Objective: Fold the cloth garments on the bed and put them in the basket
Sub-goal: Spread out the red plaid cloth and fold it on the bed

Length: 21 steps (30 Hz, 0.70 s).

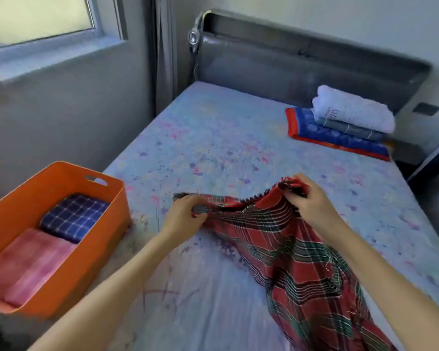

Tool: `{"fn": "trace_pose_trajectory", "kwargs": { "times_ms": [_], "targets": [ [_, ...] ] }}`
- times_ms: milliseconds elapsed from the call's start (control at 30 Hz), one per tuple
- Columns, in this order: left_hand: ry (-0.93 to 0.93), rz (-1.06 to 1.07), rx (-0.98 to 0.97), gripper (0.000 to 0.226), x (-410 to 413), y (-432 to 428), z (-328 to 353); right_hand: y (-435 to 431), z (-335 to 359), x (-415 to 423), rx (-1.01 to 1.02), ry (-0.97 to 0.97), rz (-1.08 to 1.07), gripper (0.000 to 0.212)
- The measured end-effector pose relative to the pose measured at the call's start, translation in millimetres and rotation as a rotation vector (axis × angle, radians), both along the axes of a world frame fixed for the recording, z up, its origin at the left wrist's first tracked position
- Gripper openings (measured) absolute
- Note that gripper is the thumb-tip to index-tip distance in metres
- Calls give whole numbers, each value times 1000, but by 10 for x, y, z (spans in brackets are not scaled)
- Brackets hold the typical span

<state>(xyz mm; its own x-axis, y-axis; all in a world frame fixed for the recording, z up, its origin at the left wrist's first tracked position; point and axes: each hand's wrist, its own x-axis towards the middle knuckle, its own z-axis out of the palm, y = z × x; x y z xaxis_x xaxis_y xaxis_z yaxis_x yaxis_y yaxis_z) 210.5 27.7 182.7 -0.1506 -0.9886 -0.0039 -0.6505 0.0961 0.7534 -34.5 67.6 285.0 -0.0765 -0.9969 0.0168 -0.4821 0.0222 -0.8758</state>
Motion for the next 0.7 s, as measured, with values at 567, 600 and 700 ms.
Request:
{"fn": "trace_pose_trajectory", "kwargs": {
  "times_ms": [567, 600, 700],
  "targets": [
    [209, -542, -29, 22, -1638, -521, 1361, -276, 2080, -1052, -532, -7, -322, 25],
    [224, -553, -22, 28, -1693, -524, 1382, -288, 2162, -1132, -548, -33, -345, 24],
    [340, -561, 54, 42, -1897, -517, 1439, -346, 2392, -1379, -590, -71, -365, 24]
  ]
}}
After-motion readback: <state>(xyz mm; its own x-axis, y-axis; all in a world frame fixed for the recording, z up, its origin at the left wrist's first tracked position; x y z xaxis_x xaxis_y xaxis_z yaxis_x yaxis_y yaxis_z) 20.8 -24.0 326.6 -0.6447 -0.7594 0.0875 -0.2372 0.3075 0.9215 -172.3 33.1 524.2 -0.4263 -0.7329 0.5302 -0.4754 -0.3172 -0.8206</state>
